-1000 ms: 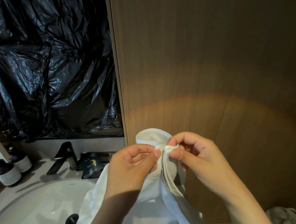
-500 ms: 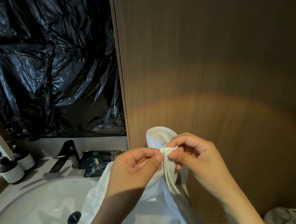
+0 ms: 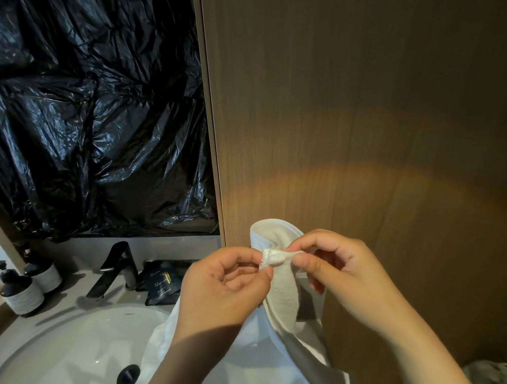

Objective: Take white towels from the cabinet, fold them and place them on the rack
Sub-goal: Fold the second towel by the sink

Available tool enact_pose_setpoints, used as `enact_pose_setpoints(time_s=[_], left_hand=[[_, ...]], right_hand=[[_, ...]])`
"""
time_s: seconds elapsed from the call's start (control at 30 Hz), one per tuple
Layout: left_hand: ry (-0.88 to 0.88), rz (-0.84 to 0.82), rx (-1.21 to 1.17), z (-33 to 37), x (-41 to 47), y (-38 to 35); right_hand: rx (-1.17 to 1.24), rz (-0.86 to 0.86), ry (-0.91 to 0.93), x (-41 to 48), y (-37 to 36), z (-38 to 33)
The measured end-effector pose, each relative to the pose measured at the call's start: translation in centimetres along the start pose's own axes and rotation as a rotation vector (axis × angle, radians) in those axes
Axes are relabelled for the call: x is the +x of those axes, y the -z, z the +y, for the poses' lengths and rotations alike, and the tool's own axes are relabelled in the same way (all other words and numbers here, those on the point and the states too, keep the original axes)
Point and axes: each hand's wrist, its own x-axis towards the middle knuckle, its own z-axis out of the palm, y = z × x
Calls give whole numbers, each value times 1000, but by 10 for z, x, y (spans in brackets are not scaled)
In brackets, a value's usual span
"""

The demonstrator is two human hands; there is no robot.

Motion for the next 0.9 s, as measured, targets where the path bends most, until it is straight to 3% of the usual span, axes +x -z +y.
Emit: enact_pose_setpoints(time_s=[0.2,0.4,0.63,0.9], left_hand=[[-103,-4,86,15,15,17],[-218,51,228,36,50,36],[-283,100,289,54,92,48],[-437,189,311,85,111,49]], right_hand=[[-499,-154,-13,12,33,7],[-776,-213,63,26,64,-10],[-1039,-55,307,50,84,-52],[-1004,111,499,77,90,-96]])
